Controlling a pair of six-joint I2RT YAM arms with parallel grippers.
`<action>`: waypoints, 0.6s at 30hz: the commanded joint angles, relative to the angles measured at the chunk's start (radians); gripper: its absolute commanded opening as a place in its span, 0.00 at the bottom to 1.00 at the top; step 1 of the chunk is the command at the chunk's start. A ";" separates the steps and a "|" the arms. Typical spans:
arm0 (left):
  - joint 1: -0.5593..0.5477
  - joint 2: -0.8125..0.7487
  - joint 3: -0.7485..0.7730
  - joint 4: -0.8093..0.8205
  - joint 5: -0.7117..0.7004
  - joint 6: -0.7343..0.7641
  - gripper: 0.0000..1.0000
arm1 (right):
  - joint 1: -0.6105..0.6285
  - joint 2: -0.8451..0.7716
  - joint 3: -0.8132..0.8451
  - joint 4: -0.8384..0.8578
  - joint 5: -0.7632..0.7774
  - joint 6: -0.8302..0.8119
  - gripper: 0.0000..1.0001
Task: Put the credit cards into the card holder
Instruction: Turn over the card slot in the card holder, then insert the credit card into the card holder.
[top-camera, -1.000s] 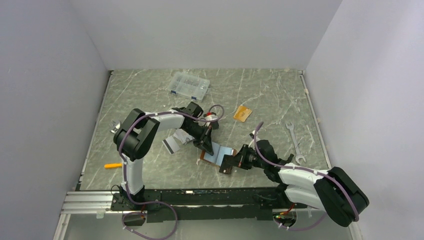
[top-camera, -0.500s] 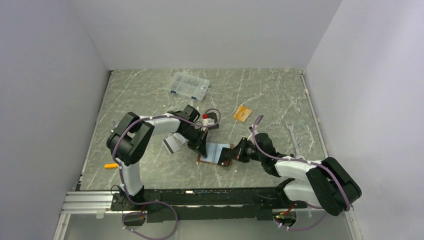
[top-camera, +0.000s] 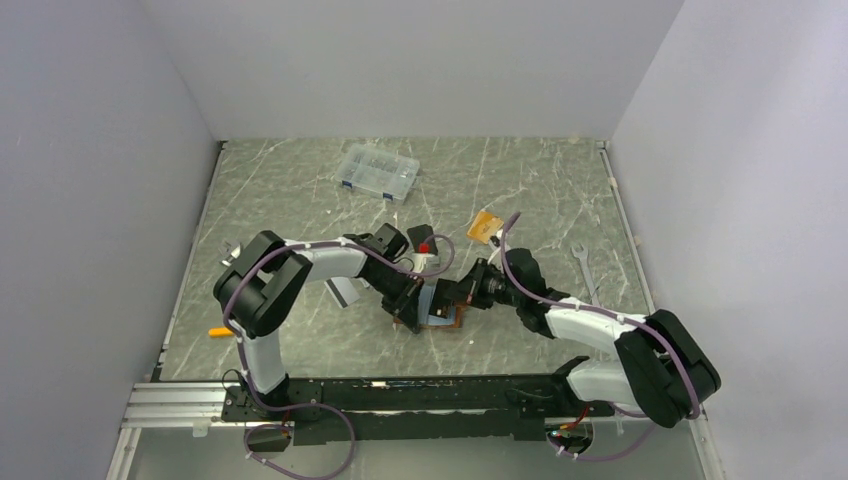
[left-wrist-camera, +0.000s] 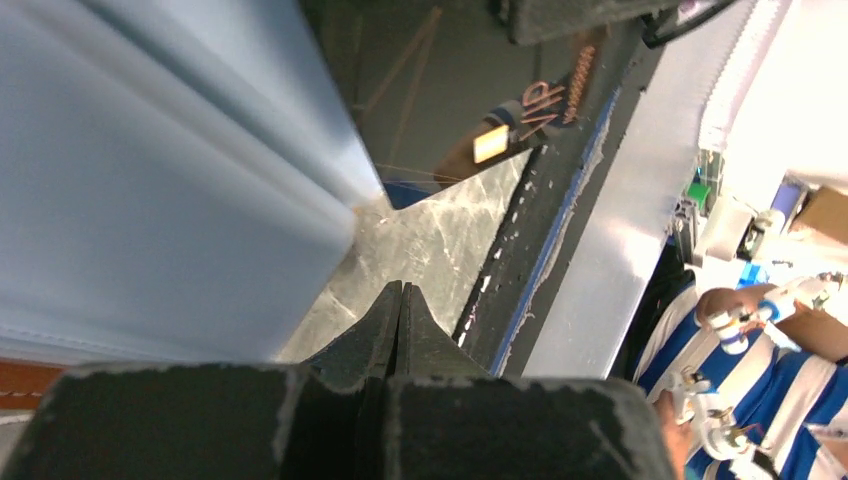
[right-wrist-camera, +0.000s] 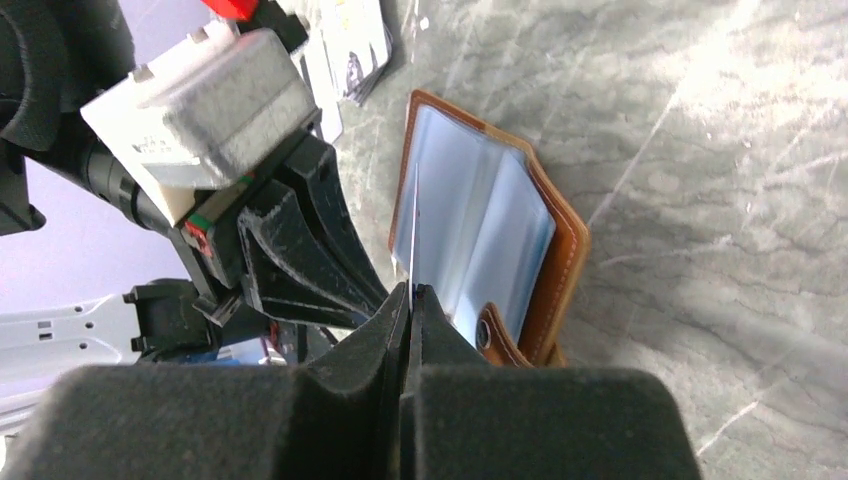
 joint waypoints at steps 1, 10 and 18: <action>0.002 -0.028 0.059 -0.064 0.135 0.113 0.00 | 0.004 -0.001 0.080 -0.082 0.018 -0.070 0.00; 0.018 -0.255 0.313 -0.307 -0.009 0.370 0.70 | 0.064 0.035 0.166 -0.161 0.090 -0.098 0.00; 0.030 -0.238 0.312 -0.286 -0.243 0.626 0.84 | 0.208 0.101 0.224 -0.239 0.204 -0.103 0.00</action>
